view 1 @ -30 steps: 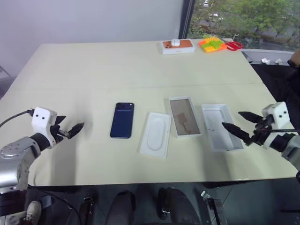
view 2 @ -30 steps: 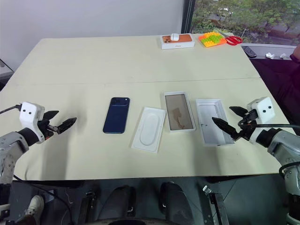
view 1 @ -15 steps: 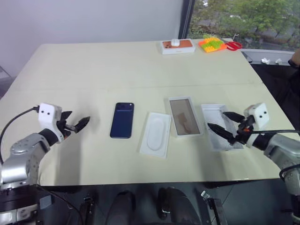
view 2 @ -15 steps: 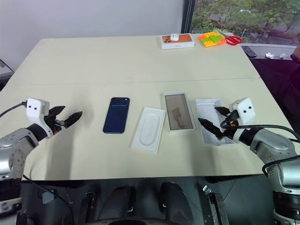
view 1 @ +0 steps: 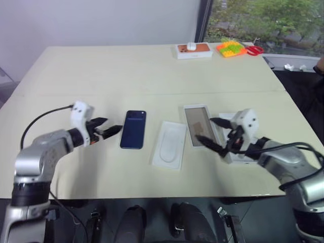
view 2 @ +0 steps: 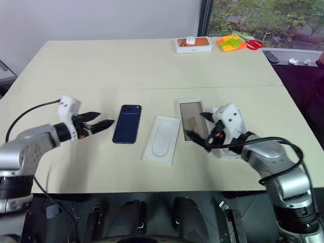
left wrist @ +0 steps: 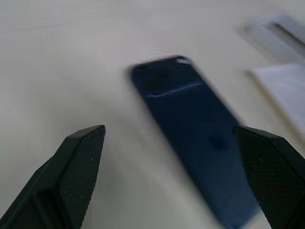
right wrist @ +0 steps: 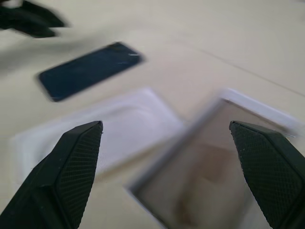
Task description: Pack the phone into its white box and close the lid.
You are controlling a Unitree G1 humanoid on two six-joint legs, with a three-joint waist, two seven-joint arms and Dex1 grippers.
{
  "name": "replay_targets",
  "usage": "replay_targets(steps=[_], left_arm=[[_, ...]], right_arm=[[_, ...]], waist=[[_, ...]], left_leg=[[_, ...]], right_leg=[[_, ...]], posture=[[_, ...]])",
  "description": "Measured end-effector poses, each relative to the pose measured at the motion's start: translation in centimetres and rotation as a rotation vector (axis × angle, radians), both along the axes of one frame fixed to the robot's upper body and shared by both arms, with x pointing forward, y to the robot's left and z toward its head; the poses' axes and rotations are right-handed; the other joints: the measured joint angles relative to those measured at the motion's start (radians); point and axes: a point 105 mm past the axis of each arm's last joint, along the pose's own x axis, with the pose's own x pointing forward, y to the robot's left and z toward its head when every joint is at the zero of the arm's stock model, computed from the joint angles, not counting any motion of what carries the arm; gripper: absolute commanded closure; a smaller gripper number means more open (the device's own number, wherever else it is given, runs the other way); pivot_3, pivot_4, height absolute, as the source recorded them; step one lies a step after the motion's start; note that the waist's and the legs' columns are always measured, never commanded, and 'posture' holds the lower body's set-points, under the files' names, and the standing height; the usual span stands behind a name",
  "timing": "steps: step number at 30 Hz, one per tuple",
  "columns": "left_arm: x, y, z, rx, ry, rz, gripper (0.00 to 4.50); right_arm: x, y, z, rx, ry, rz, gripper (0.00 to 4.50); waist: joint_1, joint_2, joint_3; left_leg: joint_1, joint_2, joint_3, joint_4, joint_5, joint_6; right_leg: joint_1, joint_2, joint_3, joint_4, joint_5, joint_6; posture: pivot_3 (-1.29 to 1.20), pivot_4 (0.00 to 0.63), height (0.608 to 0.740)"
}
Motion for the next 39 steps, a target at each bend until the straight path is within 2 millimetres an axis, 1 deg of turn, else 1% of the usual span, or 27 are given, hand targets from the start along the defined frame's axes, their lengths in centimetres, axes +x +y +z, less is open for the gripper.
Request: replay_targets(steps=[1,2,5,8,11,14,17,22,26,31,34,37,39], left_arm=[[0.0,-1.1,0.6,-0.008,0.030,-0.039,0.00],[0.1,-1.6,0.7,-0.016,0.053,-0.057,0.00],[0.1,-3.8,0.2,-0.076,0.238,-0.121,0.00],[-0.9,-5.8,-0.2,-0.079,0.394,-0.211,0.00],[-1.7,-7.8,0.1,-0.106,0.478,-0.287,0.00],[-2.3,-9.1,-0.1,-0.116,0.545,-0.328,0.00],[-2.5,-9.8,-0.8,-0.099,0.584,-0.324,0.00],[-2.0,-10.3,-2.2,-0.096,0.632,-0.275,0.00],[-1.9,-10.5,-2.4,-0.084,0.630,-0.259,0.00],[-2.0,-11.6,-2.6,-0.100,0.636,-0.279,0.00],[-2.0,-12.0,-2.7,-0.093,0.635,-0.274,0.82],[-2.0,-12.0,-3.1,-0.083,0.640,-0.260,2.32],[-2.0,-12.0,-3.2,-0.079,0.640,-0.254,3.41]], right_arm=[[-0.1,0.3,-0.4,-0.002,0.010,0.006,0.05],[-0.1,0.3,-0.5,-0.006,0.014,0.006,0.05],[-0.3,0.3,-0.7,-0.012,0.011,-0.005,0.05],[-0.5,0.5,-0.5,-0.009,0.000,-0.011,0.05],[-0.7,0.5,-0.8,-0.011,0.010,-0.020,0.05],[-0.8,0.3,-1.0,-0.011,0.017,-0.028,0.05],[-0.9,0.4,-0.8,-0.013,0.008,-0.033,0.05],[-1.0,0.1,-0.6,-0.010,0.001,-0.045,0.05],[-1.1,0.0,-0.7,-0.011,0.005,-0.052,0.05],[-1.2,0.0,-0.6,-0.012,0.002,-0.049,0.05],[-1.2,0.0,-0.6,-0.012,0.000,-0.049,0.00],[-1.2,0.0,-0.6,-0.012,0.000,-0.050,0.00],[-1.1,0.0,-0.6,-0.012,0.000,-0.050,0.00]], waist=[[-0.001,0.000,0.000],[-0.002,0.000,0.000],[-0.005,0.000,0.000],[-0.010,0.000,0.000],[-0.010,0.000,0.000],[-0.011,0.000,0.000],[-0.011,0.000,0.000],[-0.008,0.000,0.000],[-0.007,0.000,0.000],[-0.005,0.000,0.000],[-0.004,0.000,0.000],[-0.004,0.000,0.000],[-0.004,0.000,0.000]], left_leg=[[0.000,-0.001,0.000,0.000,0.000,0.000],[0.000,-0.001,0.000,0.001,0.001,-0.001],[0.000,-0.002,0.000,0.002,0.001,-0.002],[0.000,-0.002,-0.001,0.002,0.001,-0.002],[0.001,-0.002,0.000,0.002,0.002,-0.003],[0.001,-0.002,0.000,0.003,0.002,-0.004],[0.001,-0.002,0.000,0.003,0.002,-0.004],[0.001,-0.002,0.000,0.004,0.002,-0.004],[0.001,-0.002,0.000,0.003,0.002,-0.004],[0.001,-0.002,0.000,0.004,0.003,-0.004],[0.001,-0.002,0.000,0.004,0.003,-0.004],[0.001,-0.002,0.000,0.004,0.003,-0.004],[0.001,-0.002,0.000,0.004,0.003,-0.004]], right_leg=[[0.000,-0.001,0.001,0.000,0.000,0.001],[0.000,-0.001,0.001,0.000,-0.001,0.001],[0.000,-0.001,0.002,0.000,-0.001,0.001],[0.000,0.000,0.002,0.002,-0.001,0.001],[0.000,0.000,0.002,0.002,-0.001,0.001],[0.000,0.000,0.003,0.002,-0.001,0.001],[0.000,0.000,0.004,0.003,-0.001,0.001],[0.000,0.000,0.004,0.003,-0.001,0.001],[0.000,0.000,0.004,0.003,-0.001,0.001],[0.000,0.000,0.004,0.003,-0.001,0.001],[0.000,0.000,0.004,0.003,-0.001,0.001],[0.000,0.000,0.004,0.003,-0.001,0.001],[0.000,0.000,0.004,0.003,-0.001,0.001]], posture=[[0.00,0.150,0.740],[0.00,0.150,0.740],[0.00,0.150,0.740],[0.00,0.150,0.740],[0.00,0.150,0.740],[0.00,0.150,0.740],[0.00,0.150,0.740],[0.00,0.150,0.740],[0.00,0.150,0.740],[0.00,0.150,0.740],[0.00,0.150,0.740],[0.00,0.150,0.740],[0.00,0.150,0.740]])
